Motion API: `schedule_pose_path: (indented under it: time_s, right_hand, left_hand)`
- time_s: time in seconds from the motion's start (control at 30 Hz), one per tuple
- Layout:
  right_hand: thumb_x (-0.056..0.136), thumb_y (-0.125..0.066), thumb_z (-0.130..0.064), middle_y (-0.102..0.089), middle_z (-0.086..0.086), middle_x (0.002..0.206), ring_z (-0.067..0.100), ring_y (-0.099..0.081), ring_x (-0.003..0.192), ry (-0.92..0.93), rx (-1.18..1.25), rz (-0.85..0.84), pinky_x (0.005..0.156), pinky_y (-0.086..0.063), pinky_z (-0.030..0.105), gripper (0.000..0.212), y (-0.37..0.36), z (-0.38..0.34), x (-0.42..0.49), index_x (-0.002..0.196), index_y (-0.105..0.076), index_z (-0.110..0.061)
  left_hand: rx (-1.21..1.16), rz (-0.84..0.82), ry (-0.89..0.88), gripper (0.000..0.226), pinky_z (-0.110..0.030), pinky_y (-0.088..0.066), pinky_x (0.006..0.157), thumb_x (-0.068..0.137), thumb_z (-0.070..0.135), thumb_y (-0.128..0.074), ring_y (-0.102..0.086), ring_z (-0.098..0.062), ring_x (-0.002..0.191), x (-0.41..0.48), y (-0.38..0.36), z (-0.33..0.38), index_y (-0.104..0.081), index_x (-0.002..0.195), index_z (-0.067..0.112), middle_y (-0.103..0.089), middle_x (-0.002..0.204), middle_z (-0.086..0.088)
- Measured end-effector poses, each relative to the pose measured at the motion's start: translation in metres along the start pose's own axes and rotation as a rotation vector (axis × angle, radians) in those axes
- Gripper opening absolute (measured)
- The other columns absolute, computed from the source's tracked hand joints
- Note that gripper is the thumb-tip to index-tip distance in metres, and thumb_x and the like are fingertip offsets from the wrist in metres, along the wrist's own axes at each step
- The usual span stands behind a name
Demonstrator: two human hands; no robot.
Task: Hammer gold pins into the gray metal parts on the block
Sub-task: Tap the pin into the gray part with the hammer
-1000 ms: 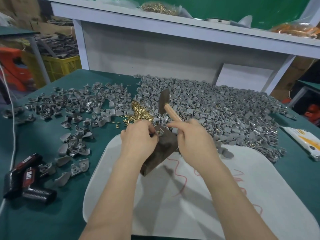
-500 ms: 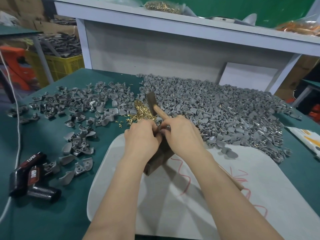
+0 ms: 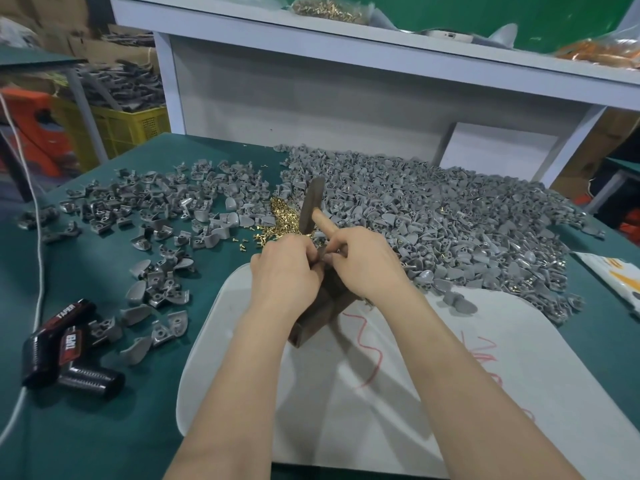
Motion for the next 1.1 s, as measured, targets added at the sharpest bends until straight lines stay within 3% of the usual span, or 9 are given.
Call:
schedule_pose_path:
  time_s: [0.13, 0.33, 0.63, 0.73, 0.8, 0.87, 0.93, 1.03, 1.1]
  right_hand:
    - [0.088, -0.060, -0.024, -0.066, 0.005, 0.106, 0.028, -0.062, 0.096, -0.014, -0.035, -0.009, 0.077, -0.049, 0.033, 0.012, 0.000, -0.001, 0.002, 0.085, -0.068, -0.032]
    - [0.089, -0.056, -0.018, -0.064, 0.005, 0.105, 0.028, -0.062, 0.091, 0.010, -0.153, 0.004, 0.069, -0.045, 0.031, 0.034, -0.001, -0.004, 0.006, 0.117, -0.060, -0.037]
    - [0.087, -0.061, -0.022, -0.067, 0.002, 0.105, 0.024, -0.062, 0.097, 0.035, -0.030, -0.048, 0.078, -0.048, 0.031, 0.015, -0.002, 0.003, 0.008, 0.089, -0.072, -0.031]
    - [0.090, -0.058, -0.015, -0.067, -0.017, 0.107, 0.001, -0.060, 0.097, 0.062, 0.127, -0.021, 0.075, -0.044, 0.015, 0.024, 0.003, 0.012, 0.002, 0.105, -0.070, -0.029]
    - [0.091, -0.052, -0.005, -0.054, -0.040, 0.098, -0.027, -0.048, 0.086, 0.091, 0.258, 0.071, 0.071, -0.033, -0.006, 0.042, 0.013, 0.018, -0.008, 0.123, -0.060, -0.031]
    - [0.092, -0.051, -0.002, -0.039, -0.059, 0.089, -0.039, -0.037, 0.081, 0.157, 0.283, 0.168, 0.070, -0.025, -0.013, 0.054, 0.025, 0.022, -0.021, 0.137, -0.045, -0.032]
    - [0.093, -0.052, -0.008, -0.044, -0.056, 0.102, -0.028, -0.045, 0.084, 0.184, 0.255, 0.238, 0.069, -0.026, -0.011, 0.055, 0.036, 0.025, -0.035, 0.140, -0.040, -0.032]
    - [0.094, -0.053, -0.015, -0.054, -0.027, 0.123, -0.008, -0.052, 0.100, 0.180, 0.205, 0.298, 0.076, -0.031, -0.002, 0.050, 0.044, 0.029, -0.050, 0.138, -0.043, -0.038]
    - [0.094, -0.053, -0.013, -0.046, -0.045, 0.112, -0.016, -0.051, 0.103, 0.240, 0.229, 0.349, 0.078, -0.029, -0.007, 0.056, 0.048, 0.025, -0.063, 0.134, -0.041, -0.050]
  left_hand:
    - [0.009, 0.009, -0.003, 0.012, -0.040, -0.042, 0.086, 0.086, 0.028, -0.063, -0.057, -0.030, 0.096, 0.000, 0.000, 0.000, -0.063, 0.079, 0.018, -0.066, 0.090, -0.001]
    - [0.045, 0.008, -0.024, 0.010, -0.040, -0.043, 0.084, 0.086, 0.025, -0.062, -0.056, -0.030, 0.098, 0.000, 0.000, 0.002, -0.066, 0.087, 0.016, -0.066, 0.094, -0.003]
    - [0.013, 0.002, 0.002, 0.008, -0.041, -0.044, 0.088, 0.086, 0.025, -0.063, -0.058, -0.028, 0.098, -0.002, 0.002, 0.003, -0.065, 0.082, 0.019, -0.067, 0.092, -0.001]
    - [-0.002, 0.011, 0.012, 0.006, -0.040, -0.044, 0.090, 0.086, 0.027, -0.063, -0.058, -0.027, 0.100, -0.003, 0.003, 0.003, -0.065, 0.082, 0.024, -0.068, 0.095, 0.001]
    - [0.009, 0.008, 0.020, 0.005, -0.040, -0.044, 0.091, 0.086, 0.026, -0.063, -0.058, -0.027, 0.101, -0.003, 0.002, 0.003, -0.066, 0.082, 0.024, -0.068, 0.095, 0.001]
    - [0.014, 0.005, 0.026, 0.006, -0.041, -0.044, 0.091, 0.087, 0.025, -0.063, -0.058, -0.026, 0.100, -0.003, 0.002, 0.003, -0.065, 0.082, 0.024, -0.068, 0.095, 0.001]
    - [0.008, -0.001, 0.034, 0.009, -0.042, -0.044, 0.091, 0.087, 0.023, -0.063, -0.058, -0.026, 0.099, -0.003, 0.002, 0.004, -0.062, 0.078, 0.025, -0.068, 0.093, 0.000]
    - [-0.003, -0.002, 0.044, 0.011, -0.042, -0.044, 0.091, 0.086, 0.021, -0.064, -0.058, -0.026, 0.097, -0.003, 0.002, 0.003, -0.063, 0.075, 0.024, -0.068, 0.089, 0.000]
    - [-0.014, 0.011, 0.036, 0.010, -0.042, -0.045, 0.090, 0.086, 0.020, -0.064, -0.059, -0.027, 0.096, -0.004, 0.003, 0.004, -0.066, 0.076, 0.021, -0.069, 0.088, -0.001]
Point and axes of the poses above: each hand's wrist, its own x-axis towards the middle knuckle, its own y-axis out of the back of the hand, z = x × y, the point moved 4 cm from there along x, towards the middle knuckle
